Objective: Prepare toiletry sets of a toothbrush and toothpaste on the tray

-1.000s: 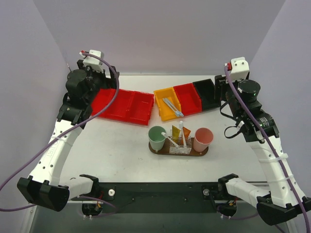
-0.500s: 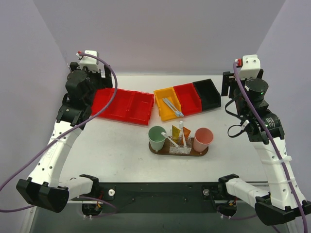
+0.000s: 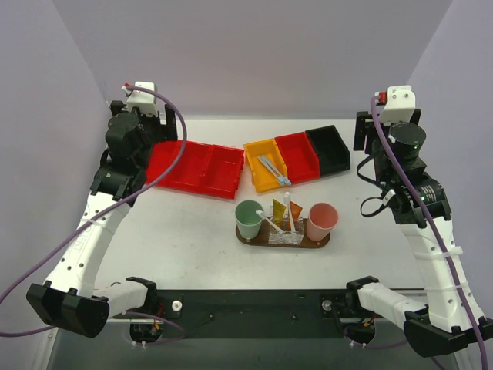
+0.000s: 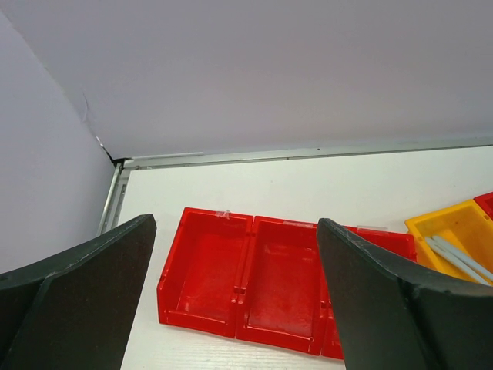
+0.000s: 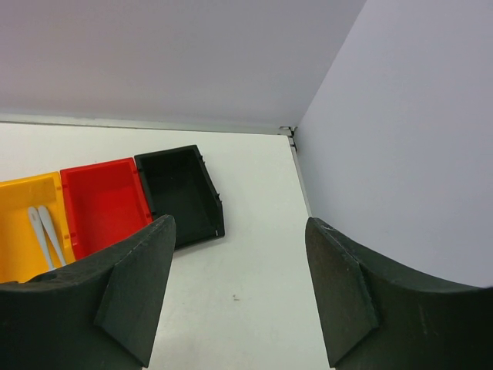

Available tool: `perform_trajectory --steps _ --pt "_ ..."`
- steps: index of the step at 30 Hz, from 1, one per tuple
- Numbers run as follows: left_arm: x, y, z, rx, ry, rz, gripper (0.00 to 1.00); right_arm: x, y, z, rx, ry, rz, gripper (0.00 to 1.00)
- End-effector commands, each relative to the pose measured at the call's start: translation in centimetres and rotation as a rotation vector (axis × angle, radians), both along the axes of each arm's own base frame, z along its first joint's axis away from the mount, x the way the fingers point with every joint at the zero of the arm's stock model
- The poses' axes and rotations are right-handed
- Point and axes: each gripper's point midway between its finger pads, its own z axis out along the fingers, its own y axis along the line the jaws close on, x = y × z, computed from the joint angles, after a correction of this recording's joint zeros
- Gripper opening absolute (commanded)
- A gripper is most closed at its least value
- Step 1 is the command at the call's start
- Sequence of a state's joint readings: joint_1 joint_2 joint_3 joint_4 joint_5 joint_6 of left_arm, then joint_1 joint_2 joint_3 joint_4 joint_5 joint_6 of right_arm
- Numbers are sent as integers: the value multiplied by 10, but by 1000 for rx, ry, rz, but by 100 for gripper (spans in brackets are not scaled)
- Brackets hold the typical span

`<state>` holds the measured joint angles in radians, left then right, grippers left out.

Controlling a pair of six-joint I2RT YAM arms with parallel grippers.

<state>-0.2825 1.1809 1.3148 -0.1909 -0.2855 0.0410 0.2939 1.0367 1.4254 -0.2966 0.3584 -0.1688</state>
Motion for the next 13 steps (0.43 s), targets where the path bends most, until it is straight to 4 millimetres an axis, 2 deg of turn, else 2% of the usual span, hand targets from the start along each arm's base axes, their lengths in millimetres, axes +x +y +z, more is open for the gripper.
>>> perform_trajectory --steps 1,13 --pt "-4 -2 20 -20 -68 -15 97 0 -4 14 16 -51 -20 63" --pt "-1 -7 19 -24 -63 -41 97 1 0 8 12 -40 6 63"
